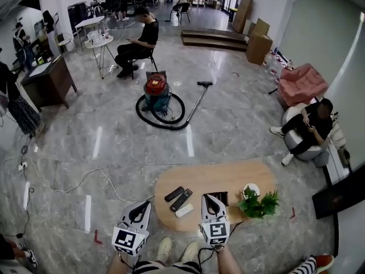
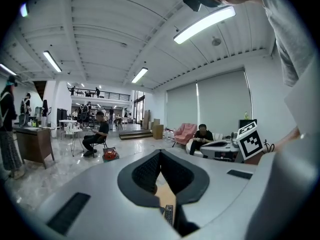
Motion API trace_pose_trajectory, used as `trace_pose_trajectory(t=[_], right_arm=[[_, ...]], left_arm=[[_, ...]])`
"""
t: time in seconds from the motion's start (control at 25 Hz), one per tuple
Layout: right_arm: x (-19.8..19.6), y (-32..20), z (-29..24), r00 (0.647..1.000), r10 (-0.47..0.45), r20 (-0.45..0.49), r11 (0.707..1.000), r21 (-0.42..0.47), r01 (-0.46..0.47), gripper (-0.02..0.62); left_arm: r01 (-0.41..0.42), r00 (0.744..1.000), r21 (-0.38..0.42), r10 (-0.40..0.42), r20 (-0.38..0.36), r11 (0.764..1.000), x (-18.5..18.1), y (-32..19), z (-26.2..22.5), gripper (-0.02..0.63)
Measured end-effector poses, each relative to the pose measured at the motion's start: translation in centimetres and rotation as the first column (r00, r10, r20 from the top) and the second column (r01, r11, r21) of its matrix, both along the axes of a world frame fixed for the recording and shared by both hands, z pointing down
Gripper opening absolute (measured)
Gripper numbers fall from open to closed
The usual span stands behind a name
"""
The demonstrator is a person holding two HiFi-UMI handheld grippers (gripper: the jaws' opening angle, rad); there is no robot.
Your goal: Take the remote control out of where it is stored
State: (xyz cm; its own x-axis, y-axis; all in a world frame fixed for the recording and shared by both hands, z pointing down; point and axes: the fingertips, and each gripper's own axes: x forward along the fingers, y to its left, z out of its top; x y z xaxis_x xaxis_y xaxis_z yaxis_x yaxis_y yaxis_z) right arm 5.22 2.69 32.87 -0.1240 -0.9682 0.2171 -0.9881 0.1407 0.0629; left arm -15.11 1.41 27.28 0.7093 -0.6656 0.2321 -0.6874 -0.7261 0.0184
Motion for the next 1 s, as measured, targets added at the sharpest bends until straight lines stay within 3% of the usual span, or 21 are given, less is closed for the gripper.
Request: trace_pose_trajectory(t=[0.56, 1.0], right_arm=[[3.3, 6.3, -6.1, 0.998, 0.044, -0.042, 0.996, 0.08, -0.04, 0.006], [4.1, 11.4, -7.2, 0.996, 0.088, -0.024, 0.991, 0.1, -0.085, 0.006]], left_arm=[[-0.07, 0.998, 0.118, 0.07, 0.0, 0.991, 2.9, 2.6, -5.1, 0.006], [-0.058, 0.997, 0.136, 0.063, -0.034, 0.989, 3.0, 4.5, -6.3, 0.006]])
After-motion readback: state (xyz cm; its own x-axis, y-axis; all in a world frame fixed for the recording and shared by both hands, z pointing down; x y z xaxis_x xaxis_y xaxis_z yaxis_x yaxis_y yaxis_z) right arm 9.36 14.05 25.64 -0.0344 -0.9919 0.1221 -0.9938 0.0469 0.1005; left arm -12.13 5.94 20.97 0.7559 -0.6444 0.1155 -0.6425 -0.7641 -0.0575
